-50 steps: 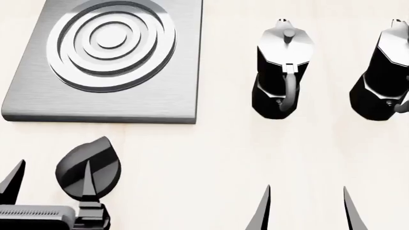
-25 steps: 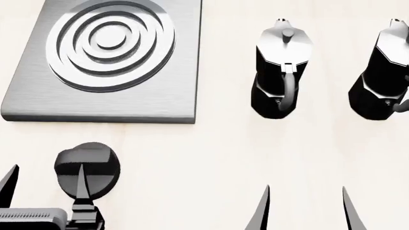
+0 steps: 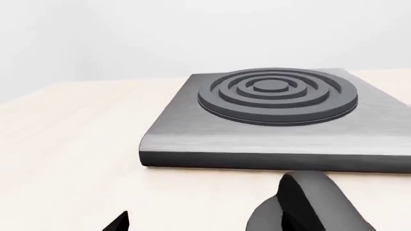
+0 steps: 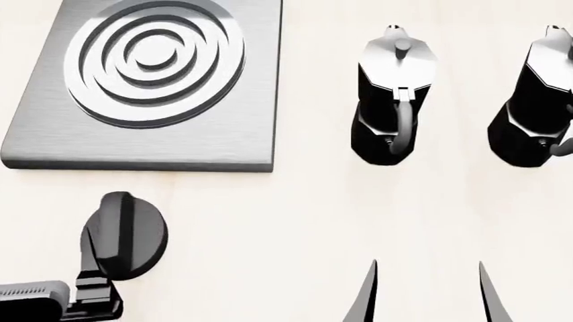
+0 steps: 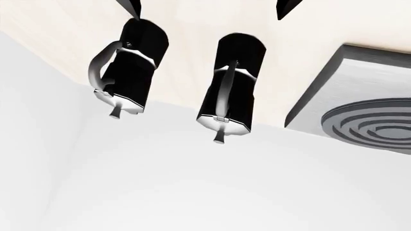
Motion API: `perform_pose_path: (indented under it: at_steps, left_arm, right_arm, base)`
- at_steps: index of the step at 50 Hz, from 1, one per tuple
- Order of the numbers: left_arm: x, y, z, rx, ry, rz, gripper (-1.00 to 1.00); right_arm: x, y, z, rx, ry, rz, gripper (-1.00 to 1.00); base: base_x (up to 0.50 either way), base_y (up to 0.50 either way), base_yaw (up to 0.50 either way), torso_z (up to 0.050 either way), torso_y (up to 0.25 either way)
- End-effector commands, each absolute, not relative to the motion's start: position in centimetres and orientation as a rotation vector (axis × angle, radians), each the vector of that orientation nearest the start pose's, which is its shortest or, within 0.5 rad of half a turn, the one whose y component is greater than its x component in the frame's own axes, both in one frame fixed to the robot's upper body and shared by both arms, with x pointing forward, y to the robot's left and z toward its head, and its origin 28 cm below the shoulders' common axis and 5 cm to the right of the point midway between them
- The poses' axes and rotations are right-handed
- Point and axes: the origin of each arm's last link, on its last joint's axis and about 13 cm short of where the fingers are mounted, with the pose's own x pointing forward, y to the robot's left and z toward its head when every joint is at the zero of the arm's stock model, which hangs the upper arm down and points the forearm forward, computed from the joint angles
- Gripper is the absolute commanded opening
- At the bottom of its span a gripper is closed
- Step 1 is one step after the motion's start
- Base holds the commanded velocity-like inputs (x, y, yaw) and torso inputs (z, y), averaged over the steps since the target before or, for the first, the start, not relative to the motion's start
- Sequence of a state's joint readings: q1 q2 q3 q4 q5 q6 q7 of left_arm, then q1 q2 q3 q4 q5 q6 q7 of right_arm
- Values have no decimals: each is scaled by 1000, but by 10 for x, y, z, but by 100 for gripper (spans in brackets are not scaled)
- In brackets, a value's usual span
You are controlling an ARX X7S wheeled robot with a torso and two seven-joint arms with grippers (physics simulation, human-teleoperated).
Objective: Turn off the stove.
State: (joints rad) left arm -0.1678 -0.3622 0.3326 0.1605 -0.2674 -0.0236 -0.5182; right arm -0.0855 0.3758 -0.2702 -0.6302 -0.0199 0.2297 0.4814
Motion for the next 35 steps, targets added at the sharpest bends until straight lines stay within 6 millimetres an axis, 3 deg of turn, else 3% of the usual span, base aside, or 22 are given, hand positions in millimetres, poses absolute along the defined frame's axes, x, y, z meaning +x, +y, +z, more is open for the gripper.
perform_pose_path:
  at_steps: [1,10,25,35]
  left_arm:
    - [243,227,72,44,-199,206,100]
    - [247,229,72,47,-193,224,100]
    - [229,241,103,8,-273,226,100]
    - [219,241,109,3,-297,152,100]
  right_arm:
    - [175,-106,107,-258,-337,-148,100]
    - [175,-106,107,-259,-337,-148,100]
    - [175,-106,107,-261,-338,-147,100]
    - [177,-107,105,-261,-351,-147,100]
  base:
    - [0,0,0,0,0]
    - [0,0,0,0,0]
    - [0,0,0,0,0]
    - [0,0,0,0,0]
